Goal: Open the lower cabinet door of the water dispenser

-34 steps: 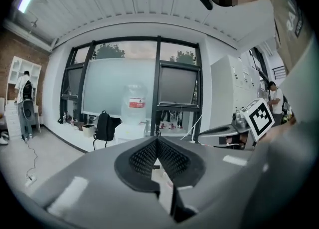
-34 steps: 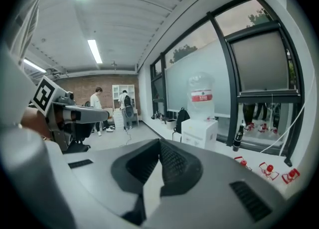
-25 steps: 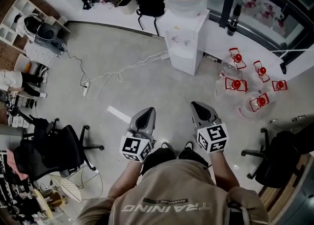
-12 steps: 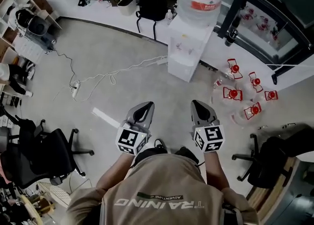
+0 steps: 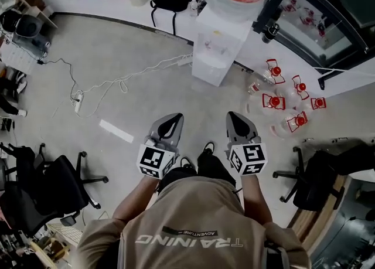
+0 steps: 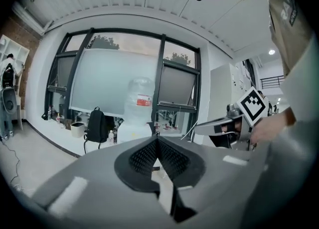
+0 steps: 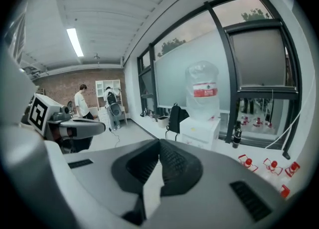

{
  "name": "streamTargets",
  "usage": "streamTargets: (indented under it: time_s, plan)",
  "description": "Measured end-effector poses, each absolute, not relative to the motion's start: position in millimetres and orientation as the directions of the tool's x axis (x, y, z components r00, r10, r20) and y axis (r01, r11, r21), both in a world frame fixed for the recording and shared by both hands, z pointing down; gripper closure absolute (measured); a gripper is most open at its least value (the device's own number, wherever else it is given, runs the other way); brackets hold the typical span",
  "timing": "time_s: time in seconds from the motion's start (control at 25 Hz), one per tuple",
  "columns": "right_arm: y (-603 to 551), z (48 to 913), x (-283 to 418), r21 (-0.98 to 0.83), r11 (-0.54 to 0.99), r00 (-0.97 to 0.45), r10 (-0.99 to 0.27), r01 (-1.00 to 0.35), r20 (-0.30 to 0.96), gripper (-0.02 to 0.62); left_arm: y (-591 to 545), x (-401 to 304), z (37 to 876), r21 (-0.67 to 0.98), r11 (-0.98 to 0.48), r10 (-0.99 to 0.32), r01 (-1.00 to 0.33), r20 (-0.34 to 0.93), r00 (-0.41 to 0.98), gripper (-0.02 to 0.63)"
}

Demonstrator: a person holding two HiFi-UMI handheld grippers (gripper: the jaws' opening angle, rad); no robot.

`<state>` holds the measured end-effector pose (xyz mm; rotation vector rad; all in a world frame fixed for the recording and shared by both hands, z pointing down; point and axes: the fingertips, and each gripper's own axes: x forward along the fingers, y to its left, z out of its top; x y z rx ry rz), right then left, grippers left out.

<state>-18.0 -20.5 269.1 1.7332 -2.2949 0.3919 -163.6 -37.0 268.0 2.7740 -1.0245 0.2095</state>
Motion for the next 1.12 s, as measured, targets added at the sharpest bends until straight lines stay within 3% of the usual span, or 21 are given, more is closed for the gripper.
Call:
streamTargets:
  time_s: [0.44, 1.12]
  plan:
    - [-92, 262, 10, -0.048, 0.337, -0.336, -0.895, -0.940, 0.293, 0.586, -88, -121, 248, 0.081, -0.732, -0.652, -0.676, 0.204, 0.730, 0.604]
    - [-173, 313, 130, -0.094, 0.339, -0.349, -0.865, -0.936, 0.361, 0.586, -177, -6, 258, 0.106, -0.737, -0.632, -0.668, 0.242, 0.736, 0.604]
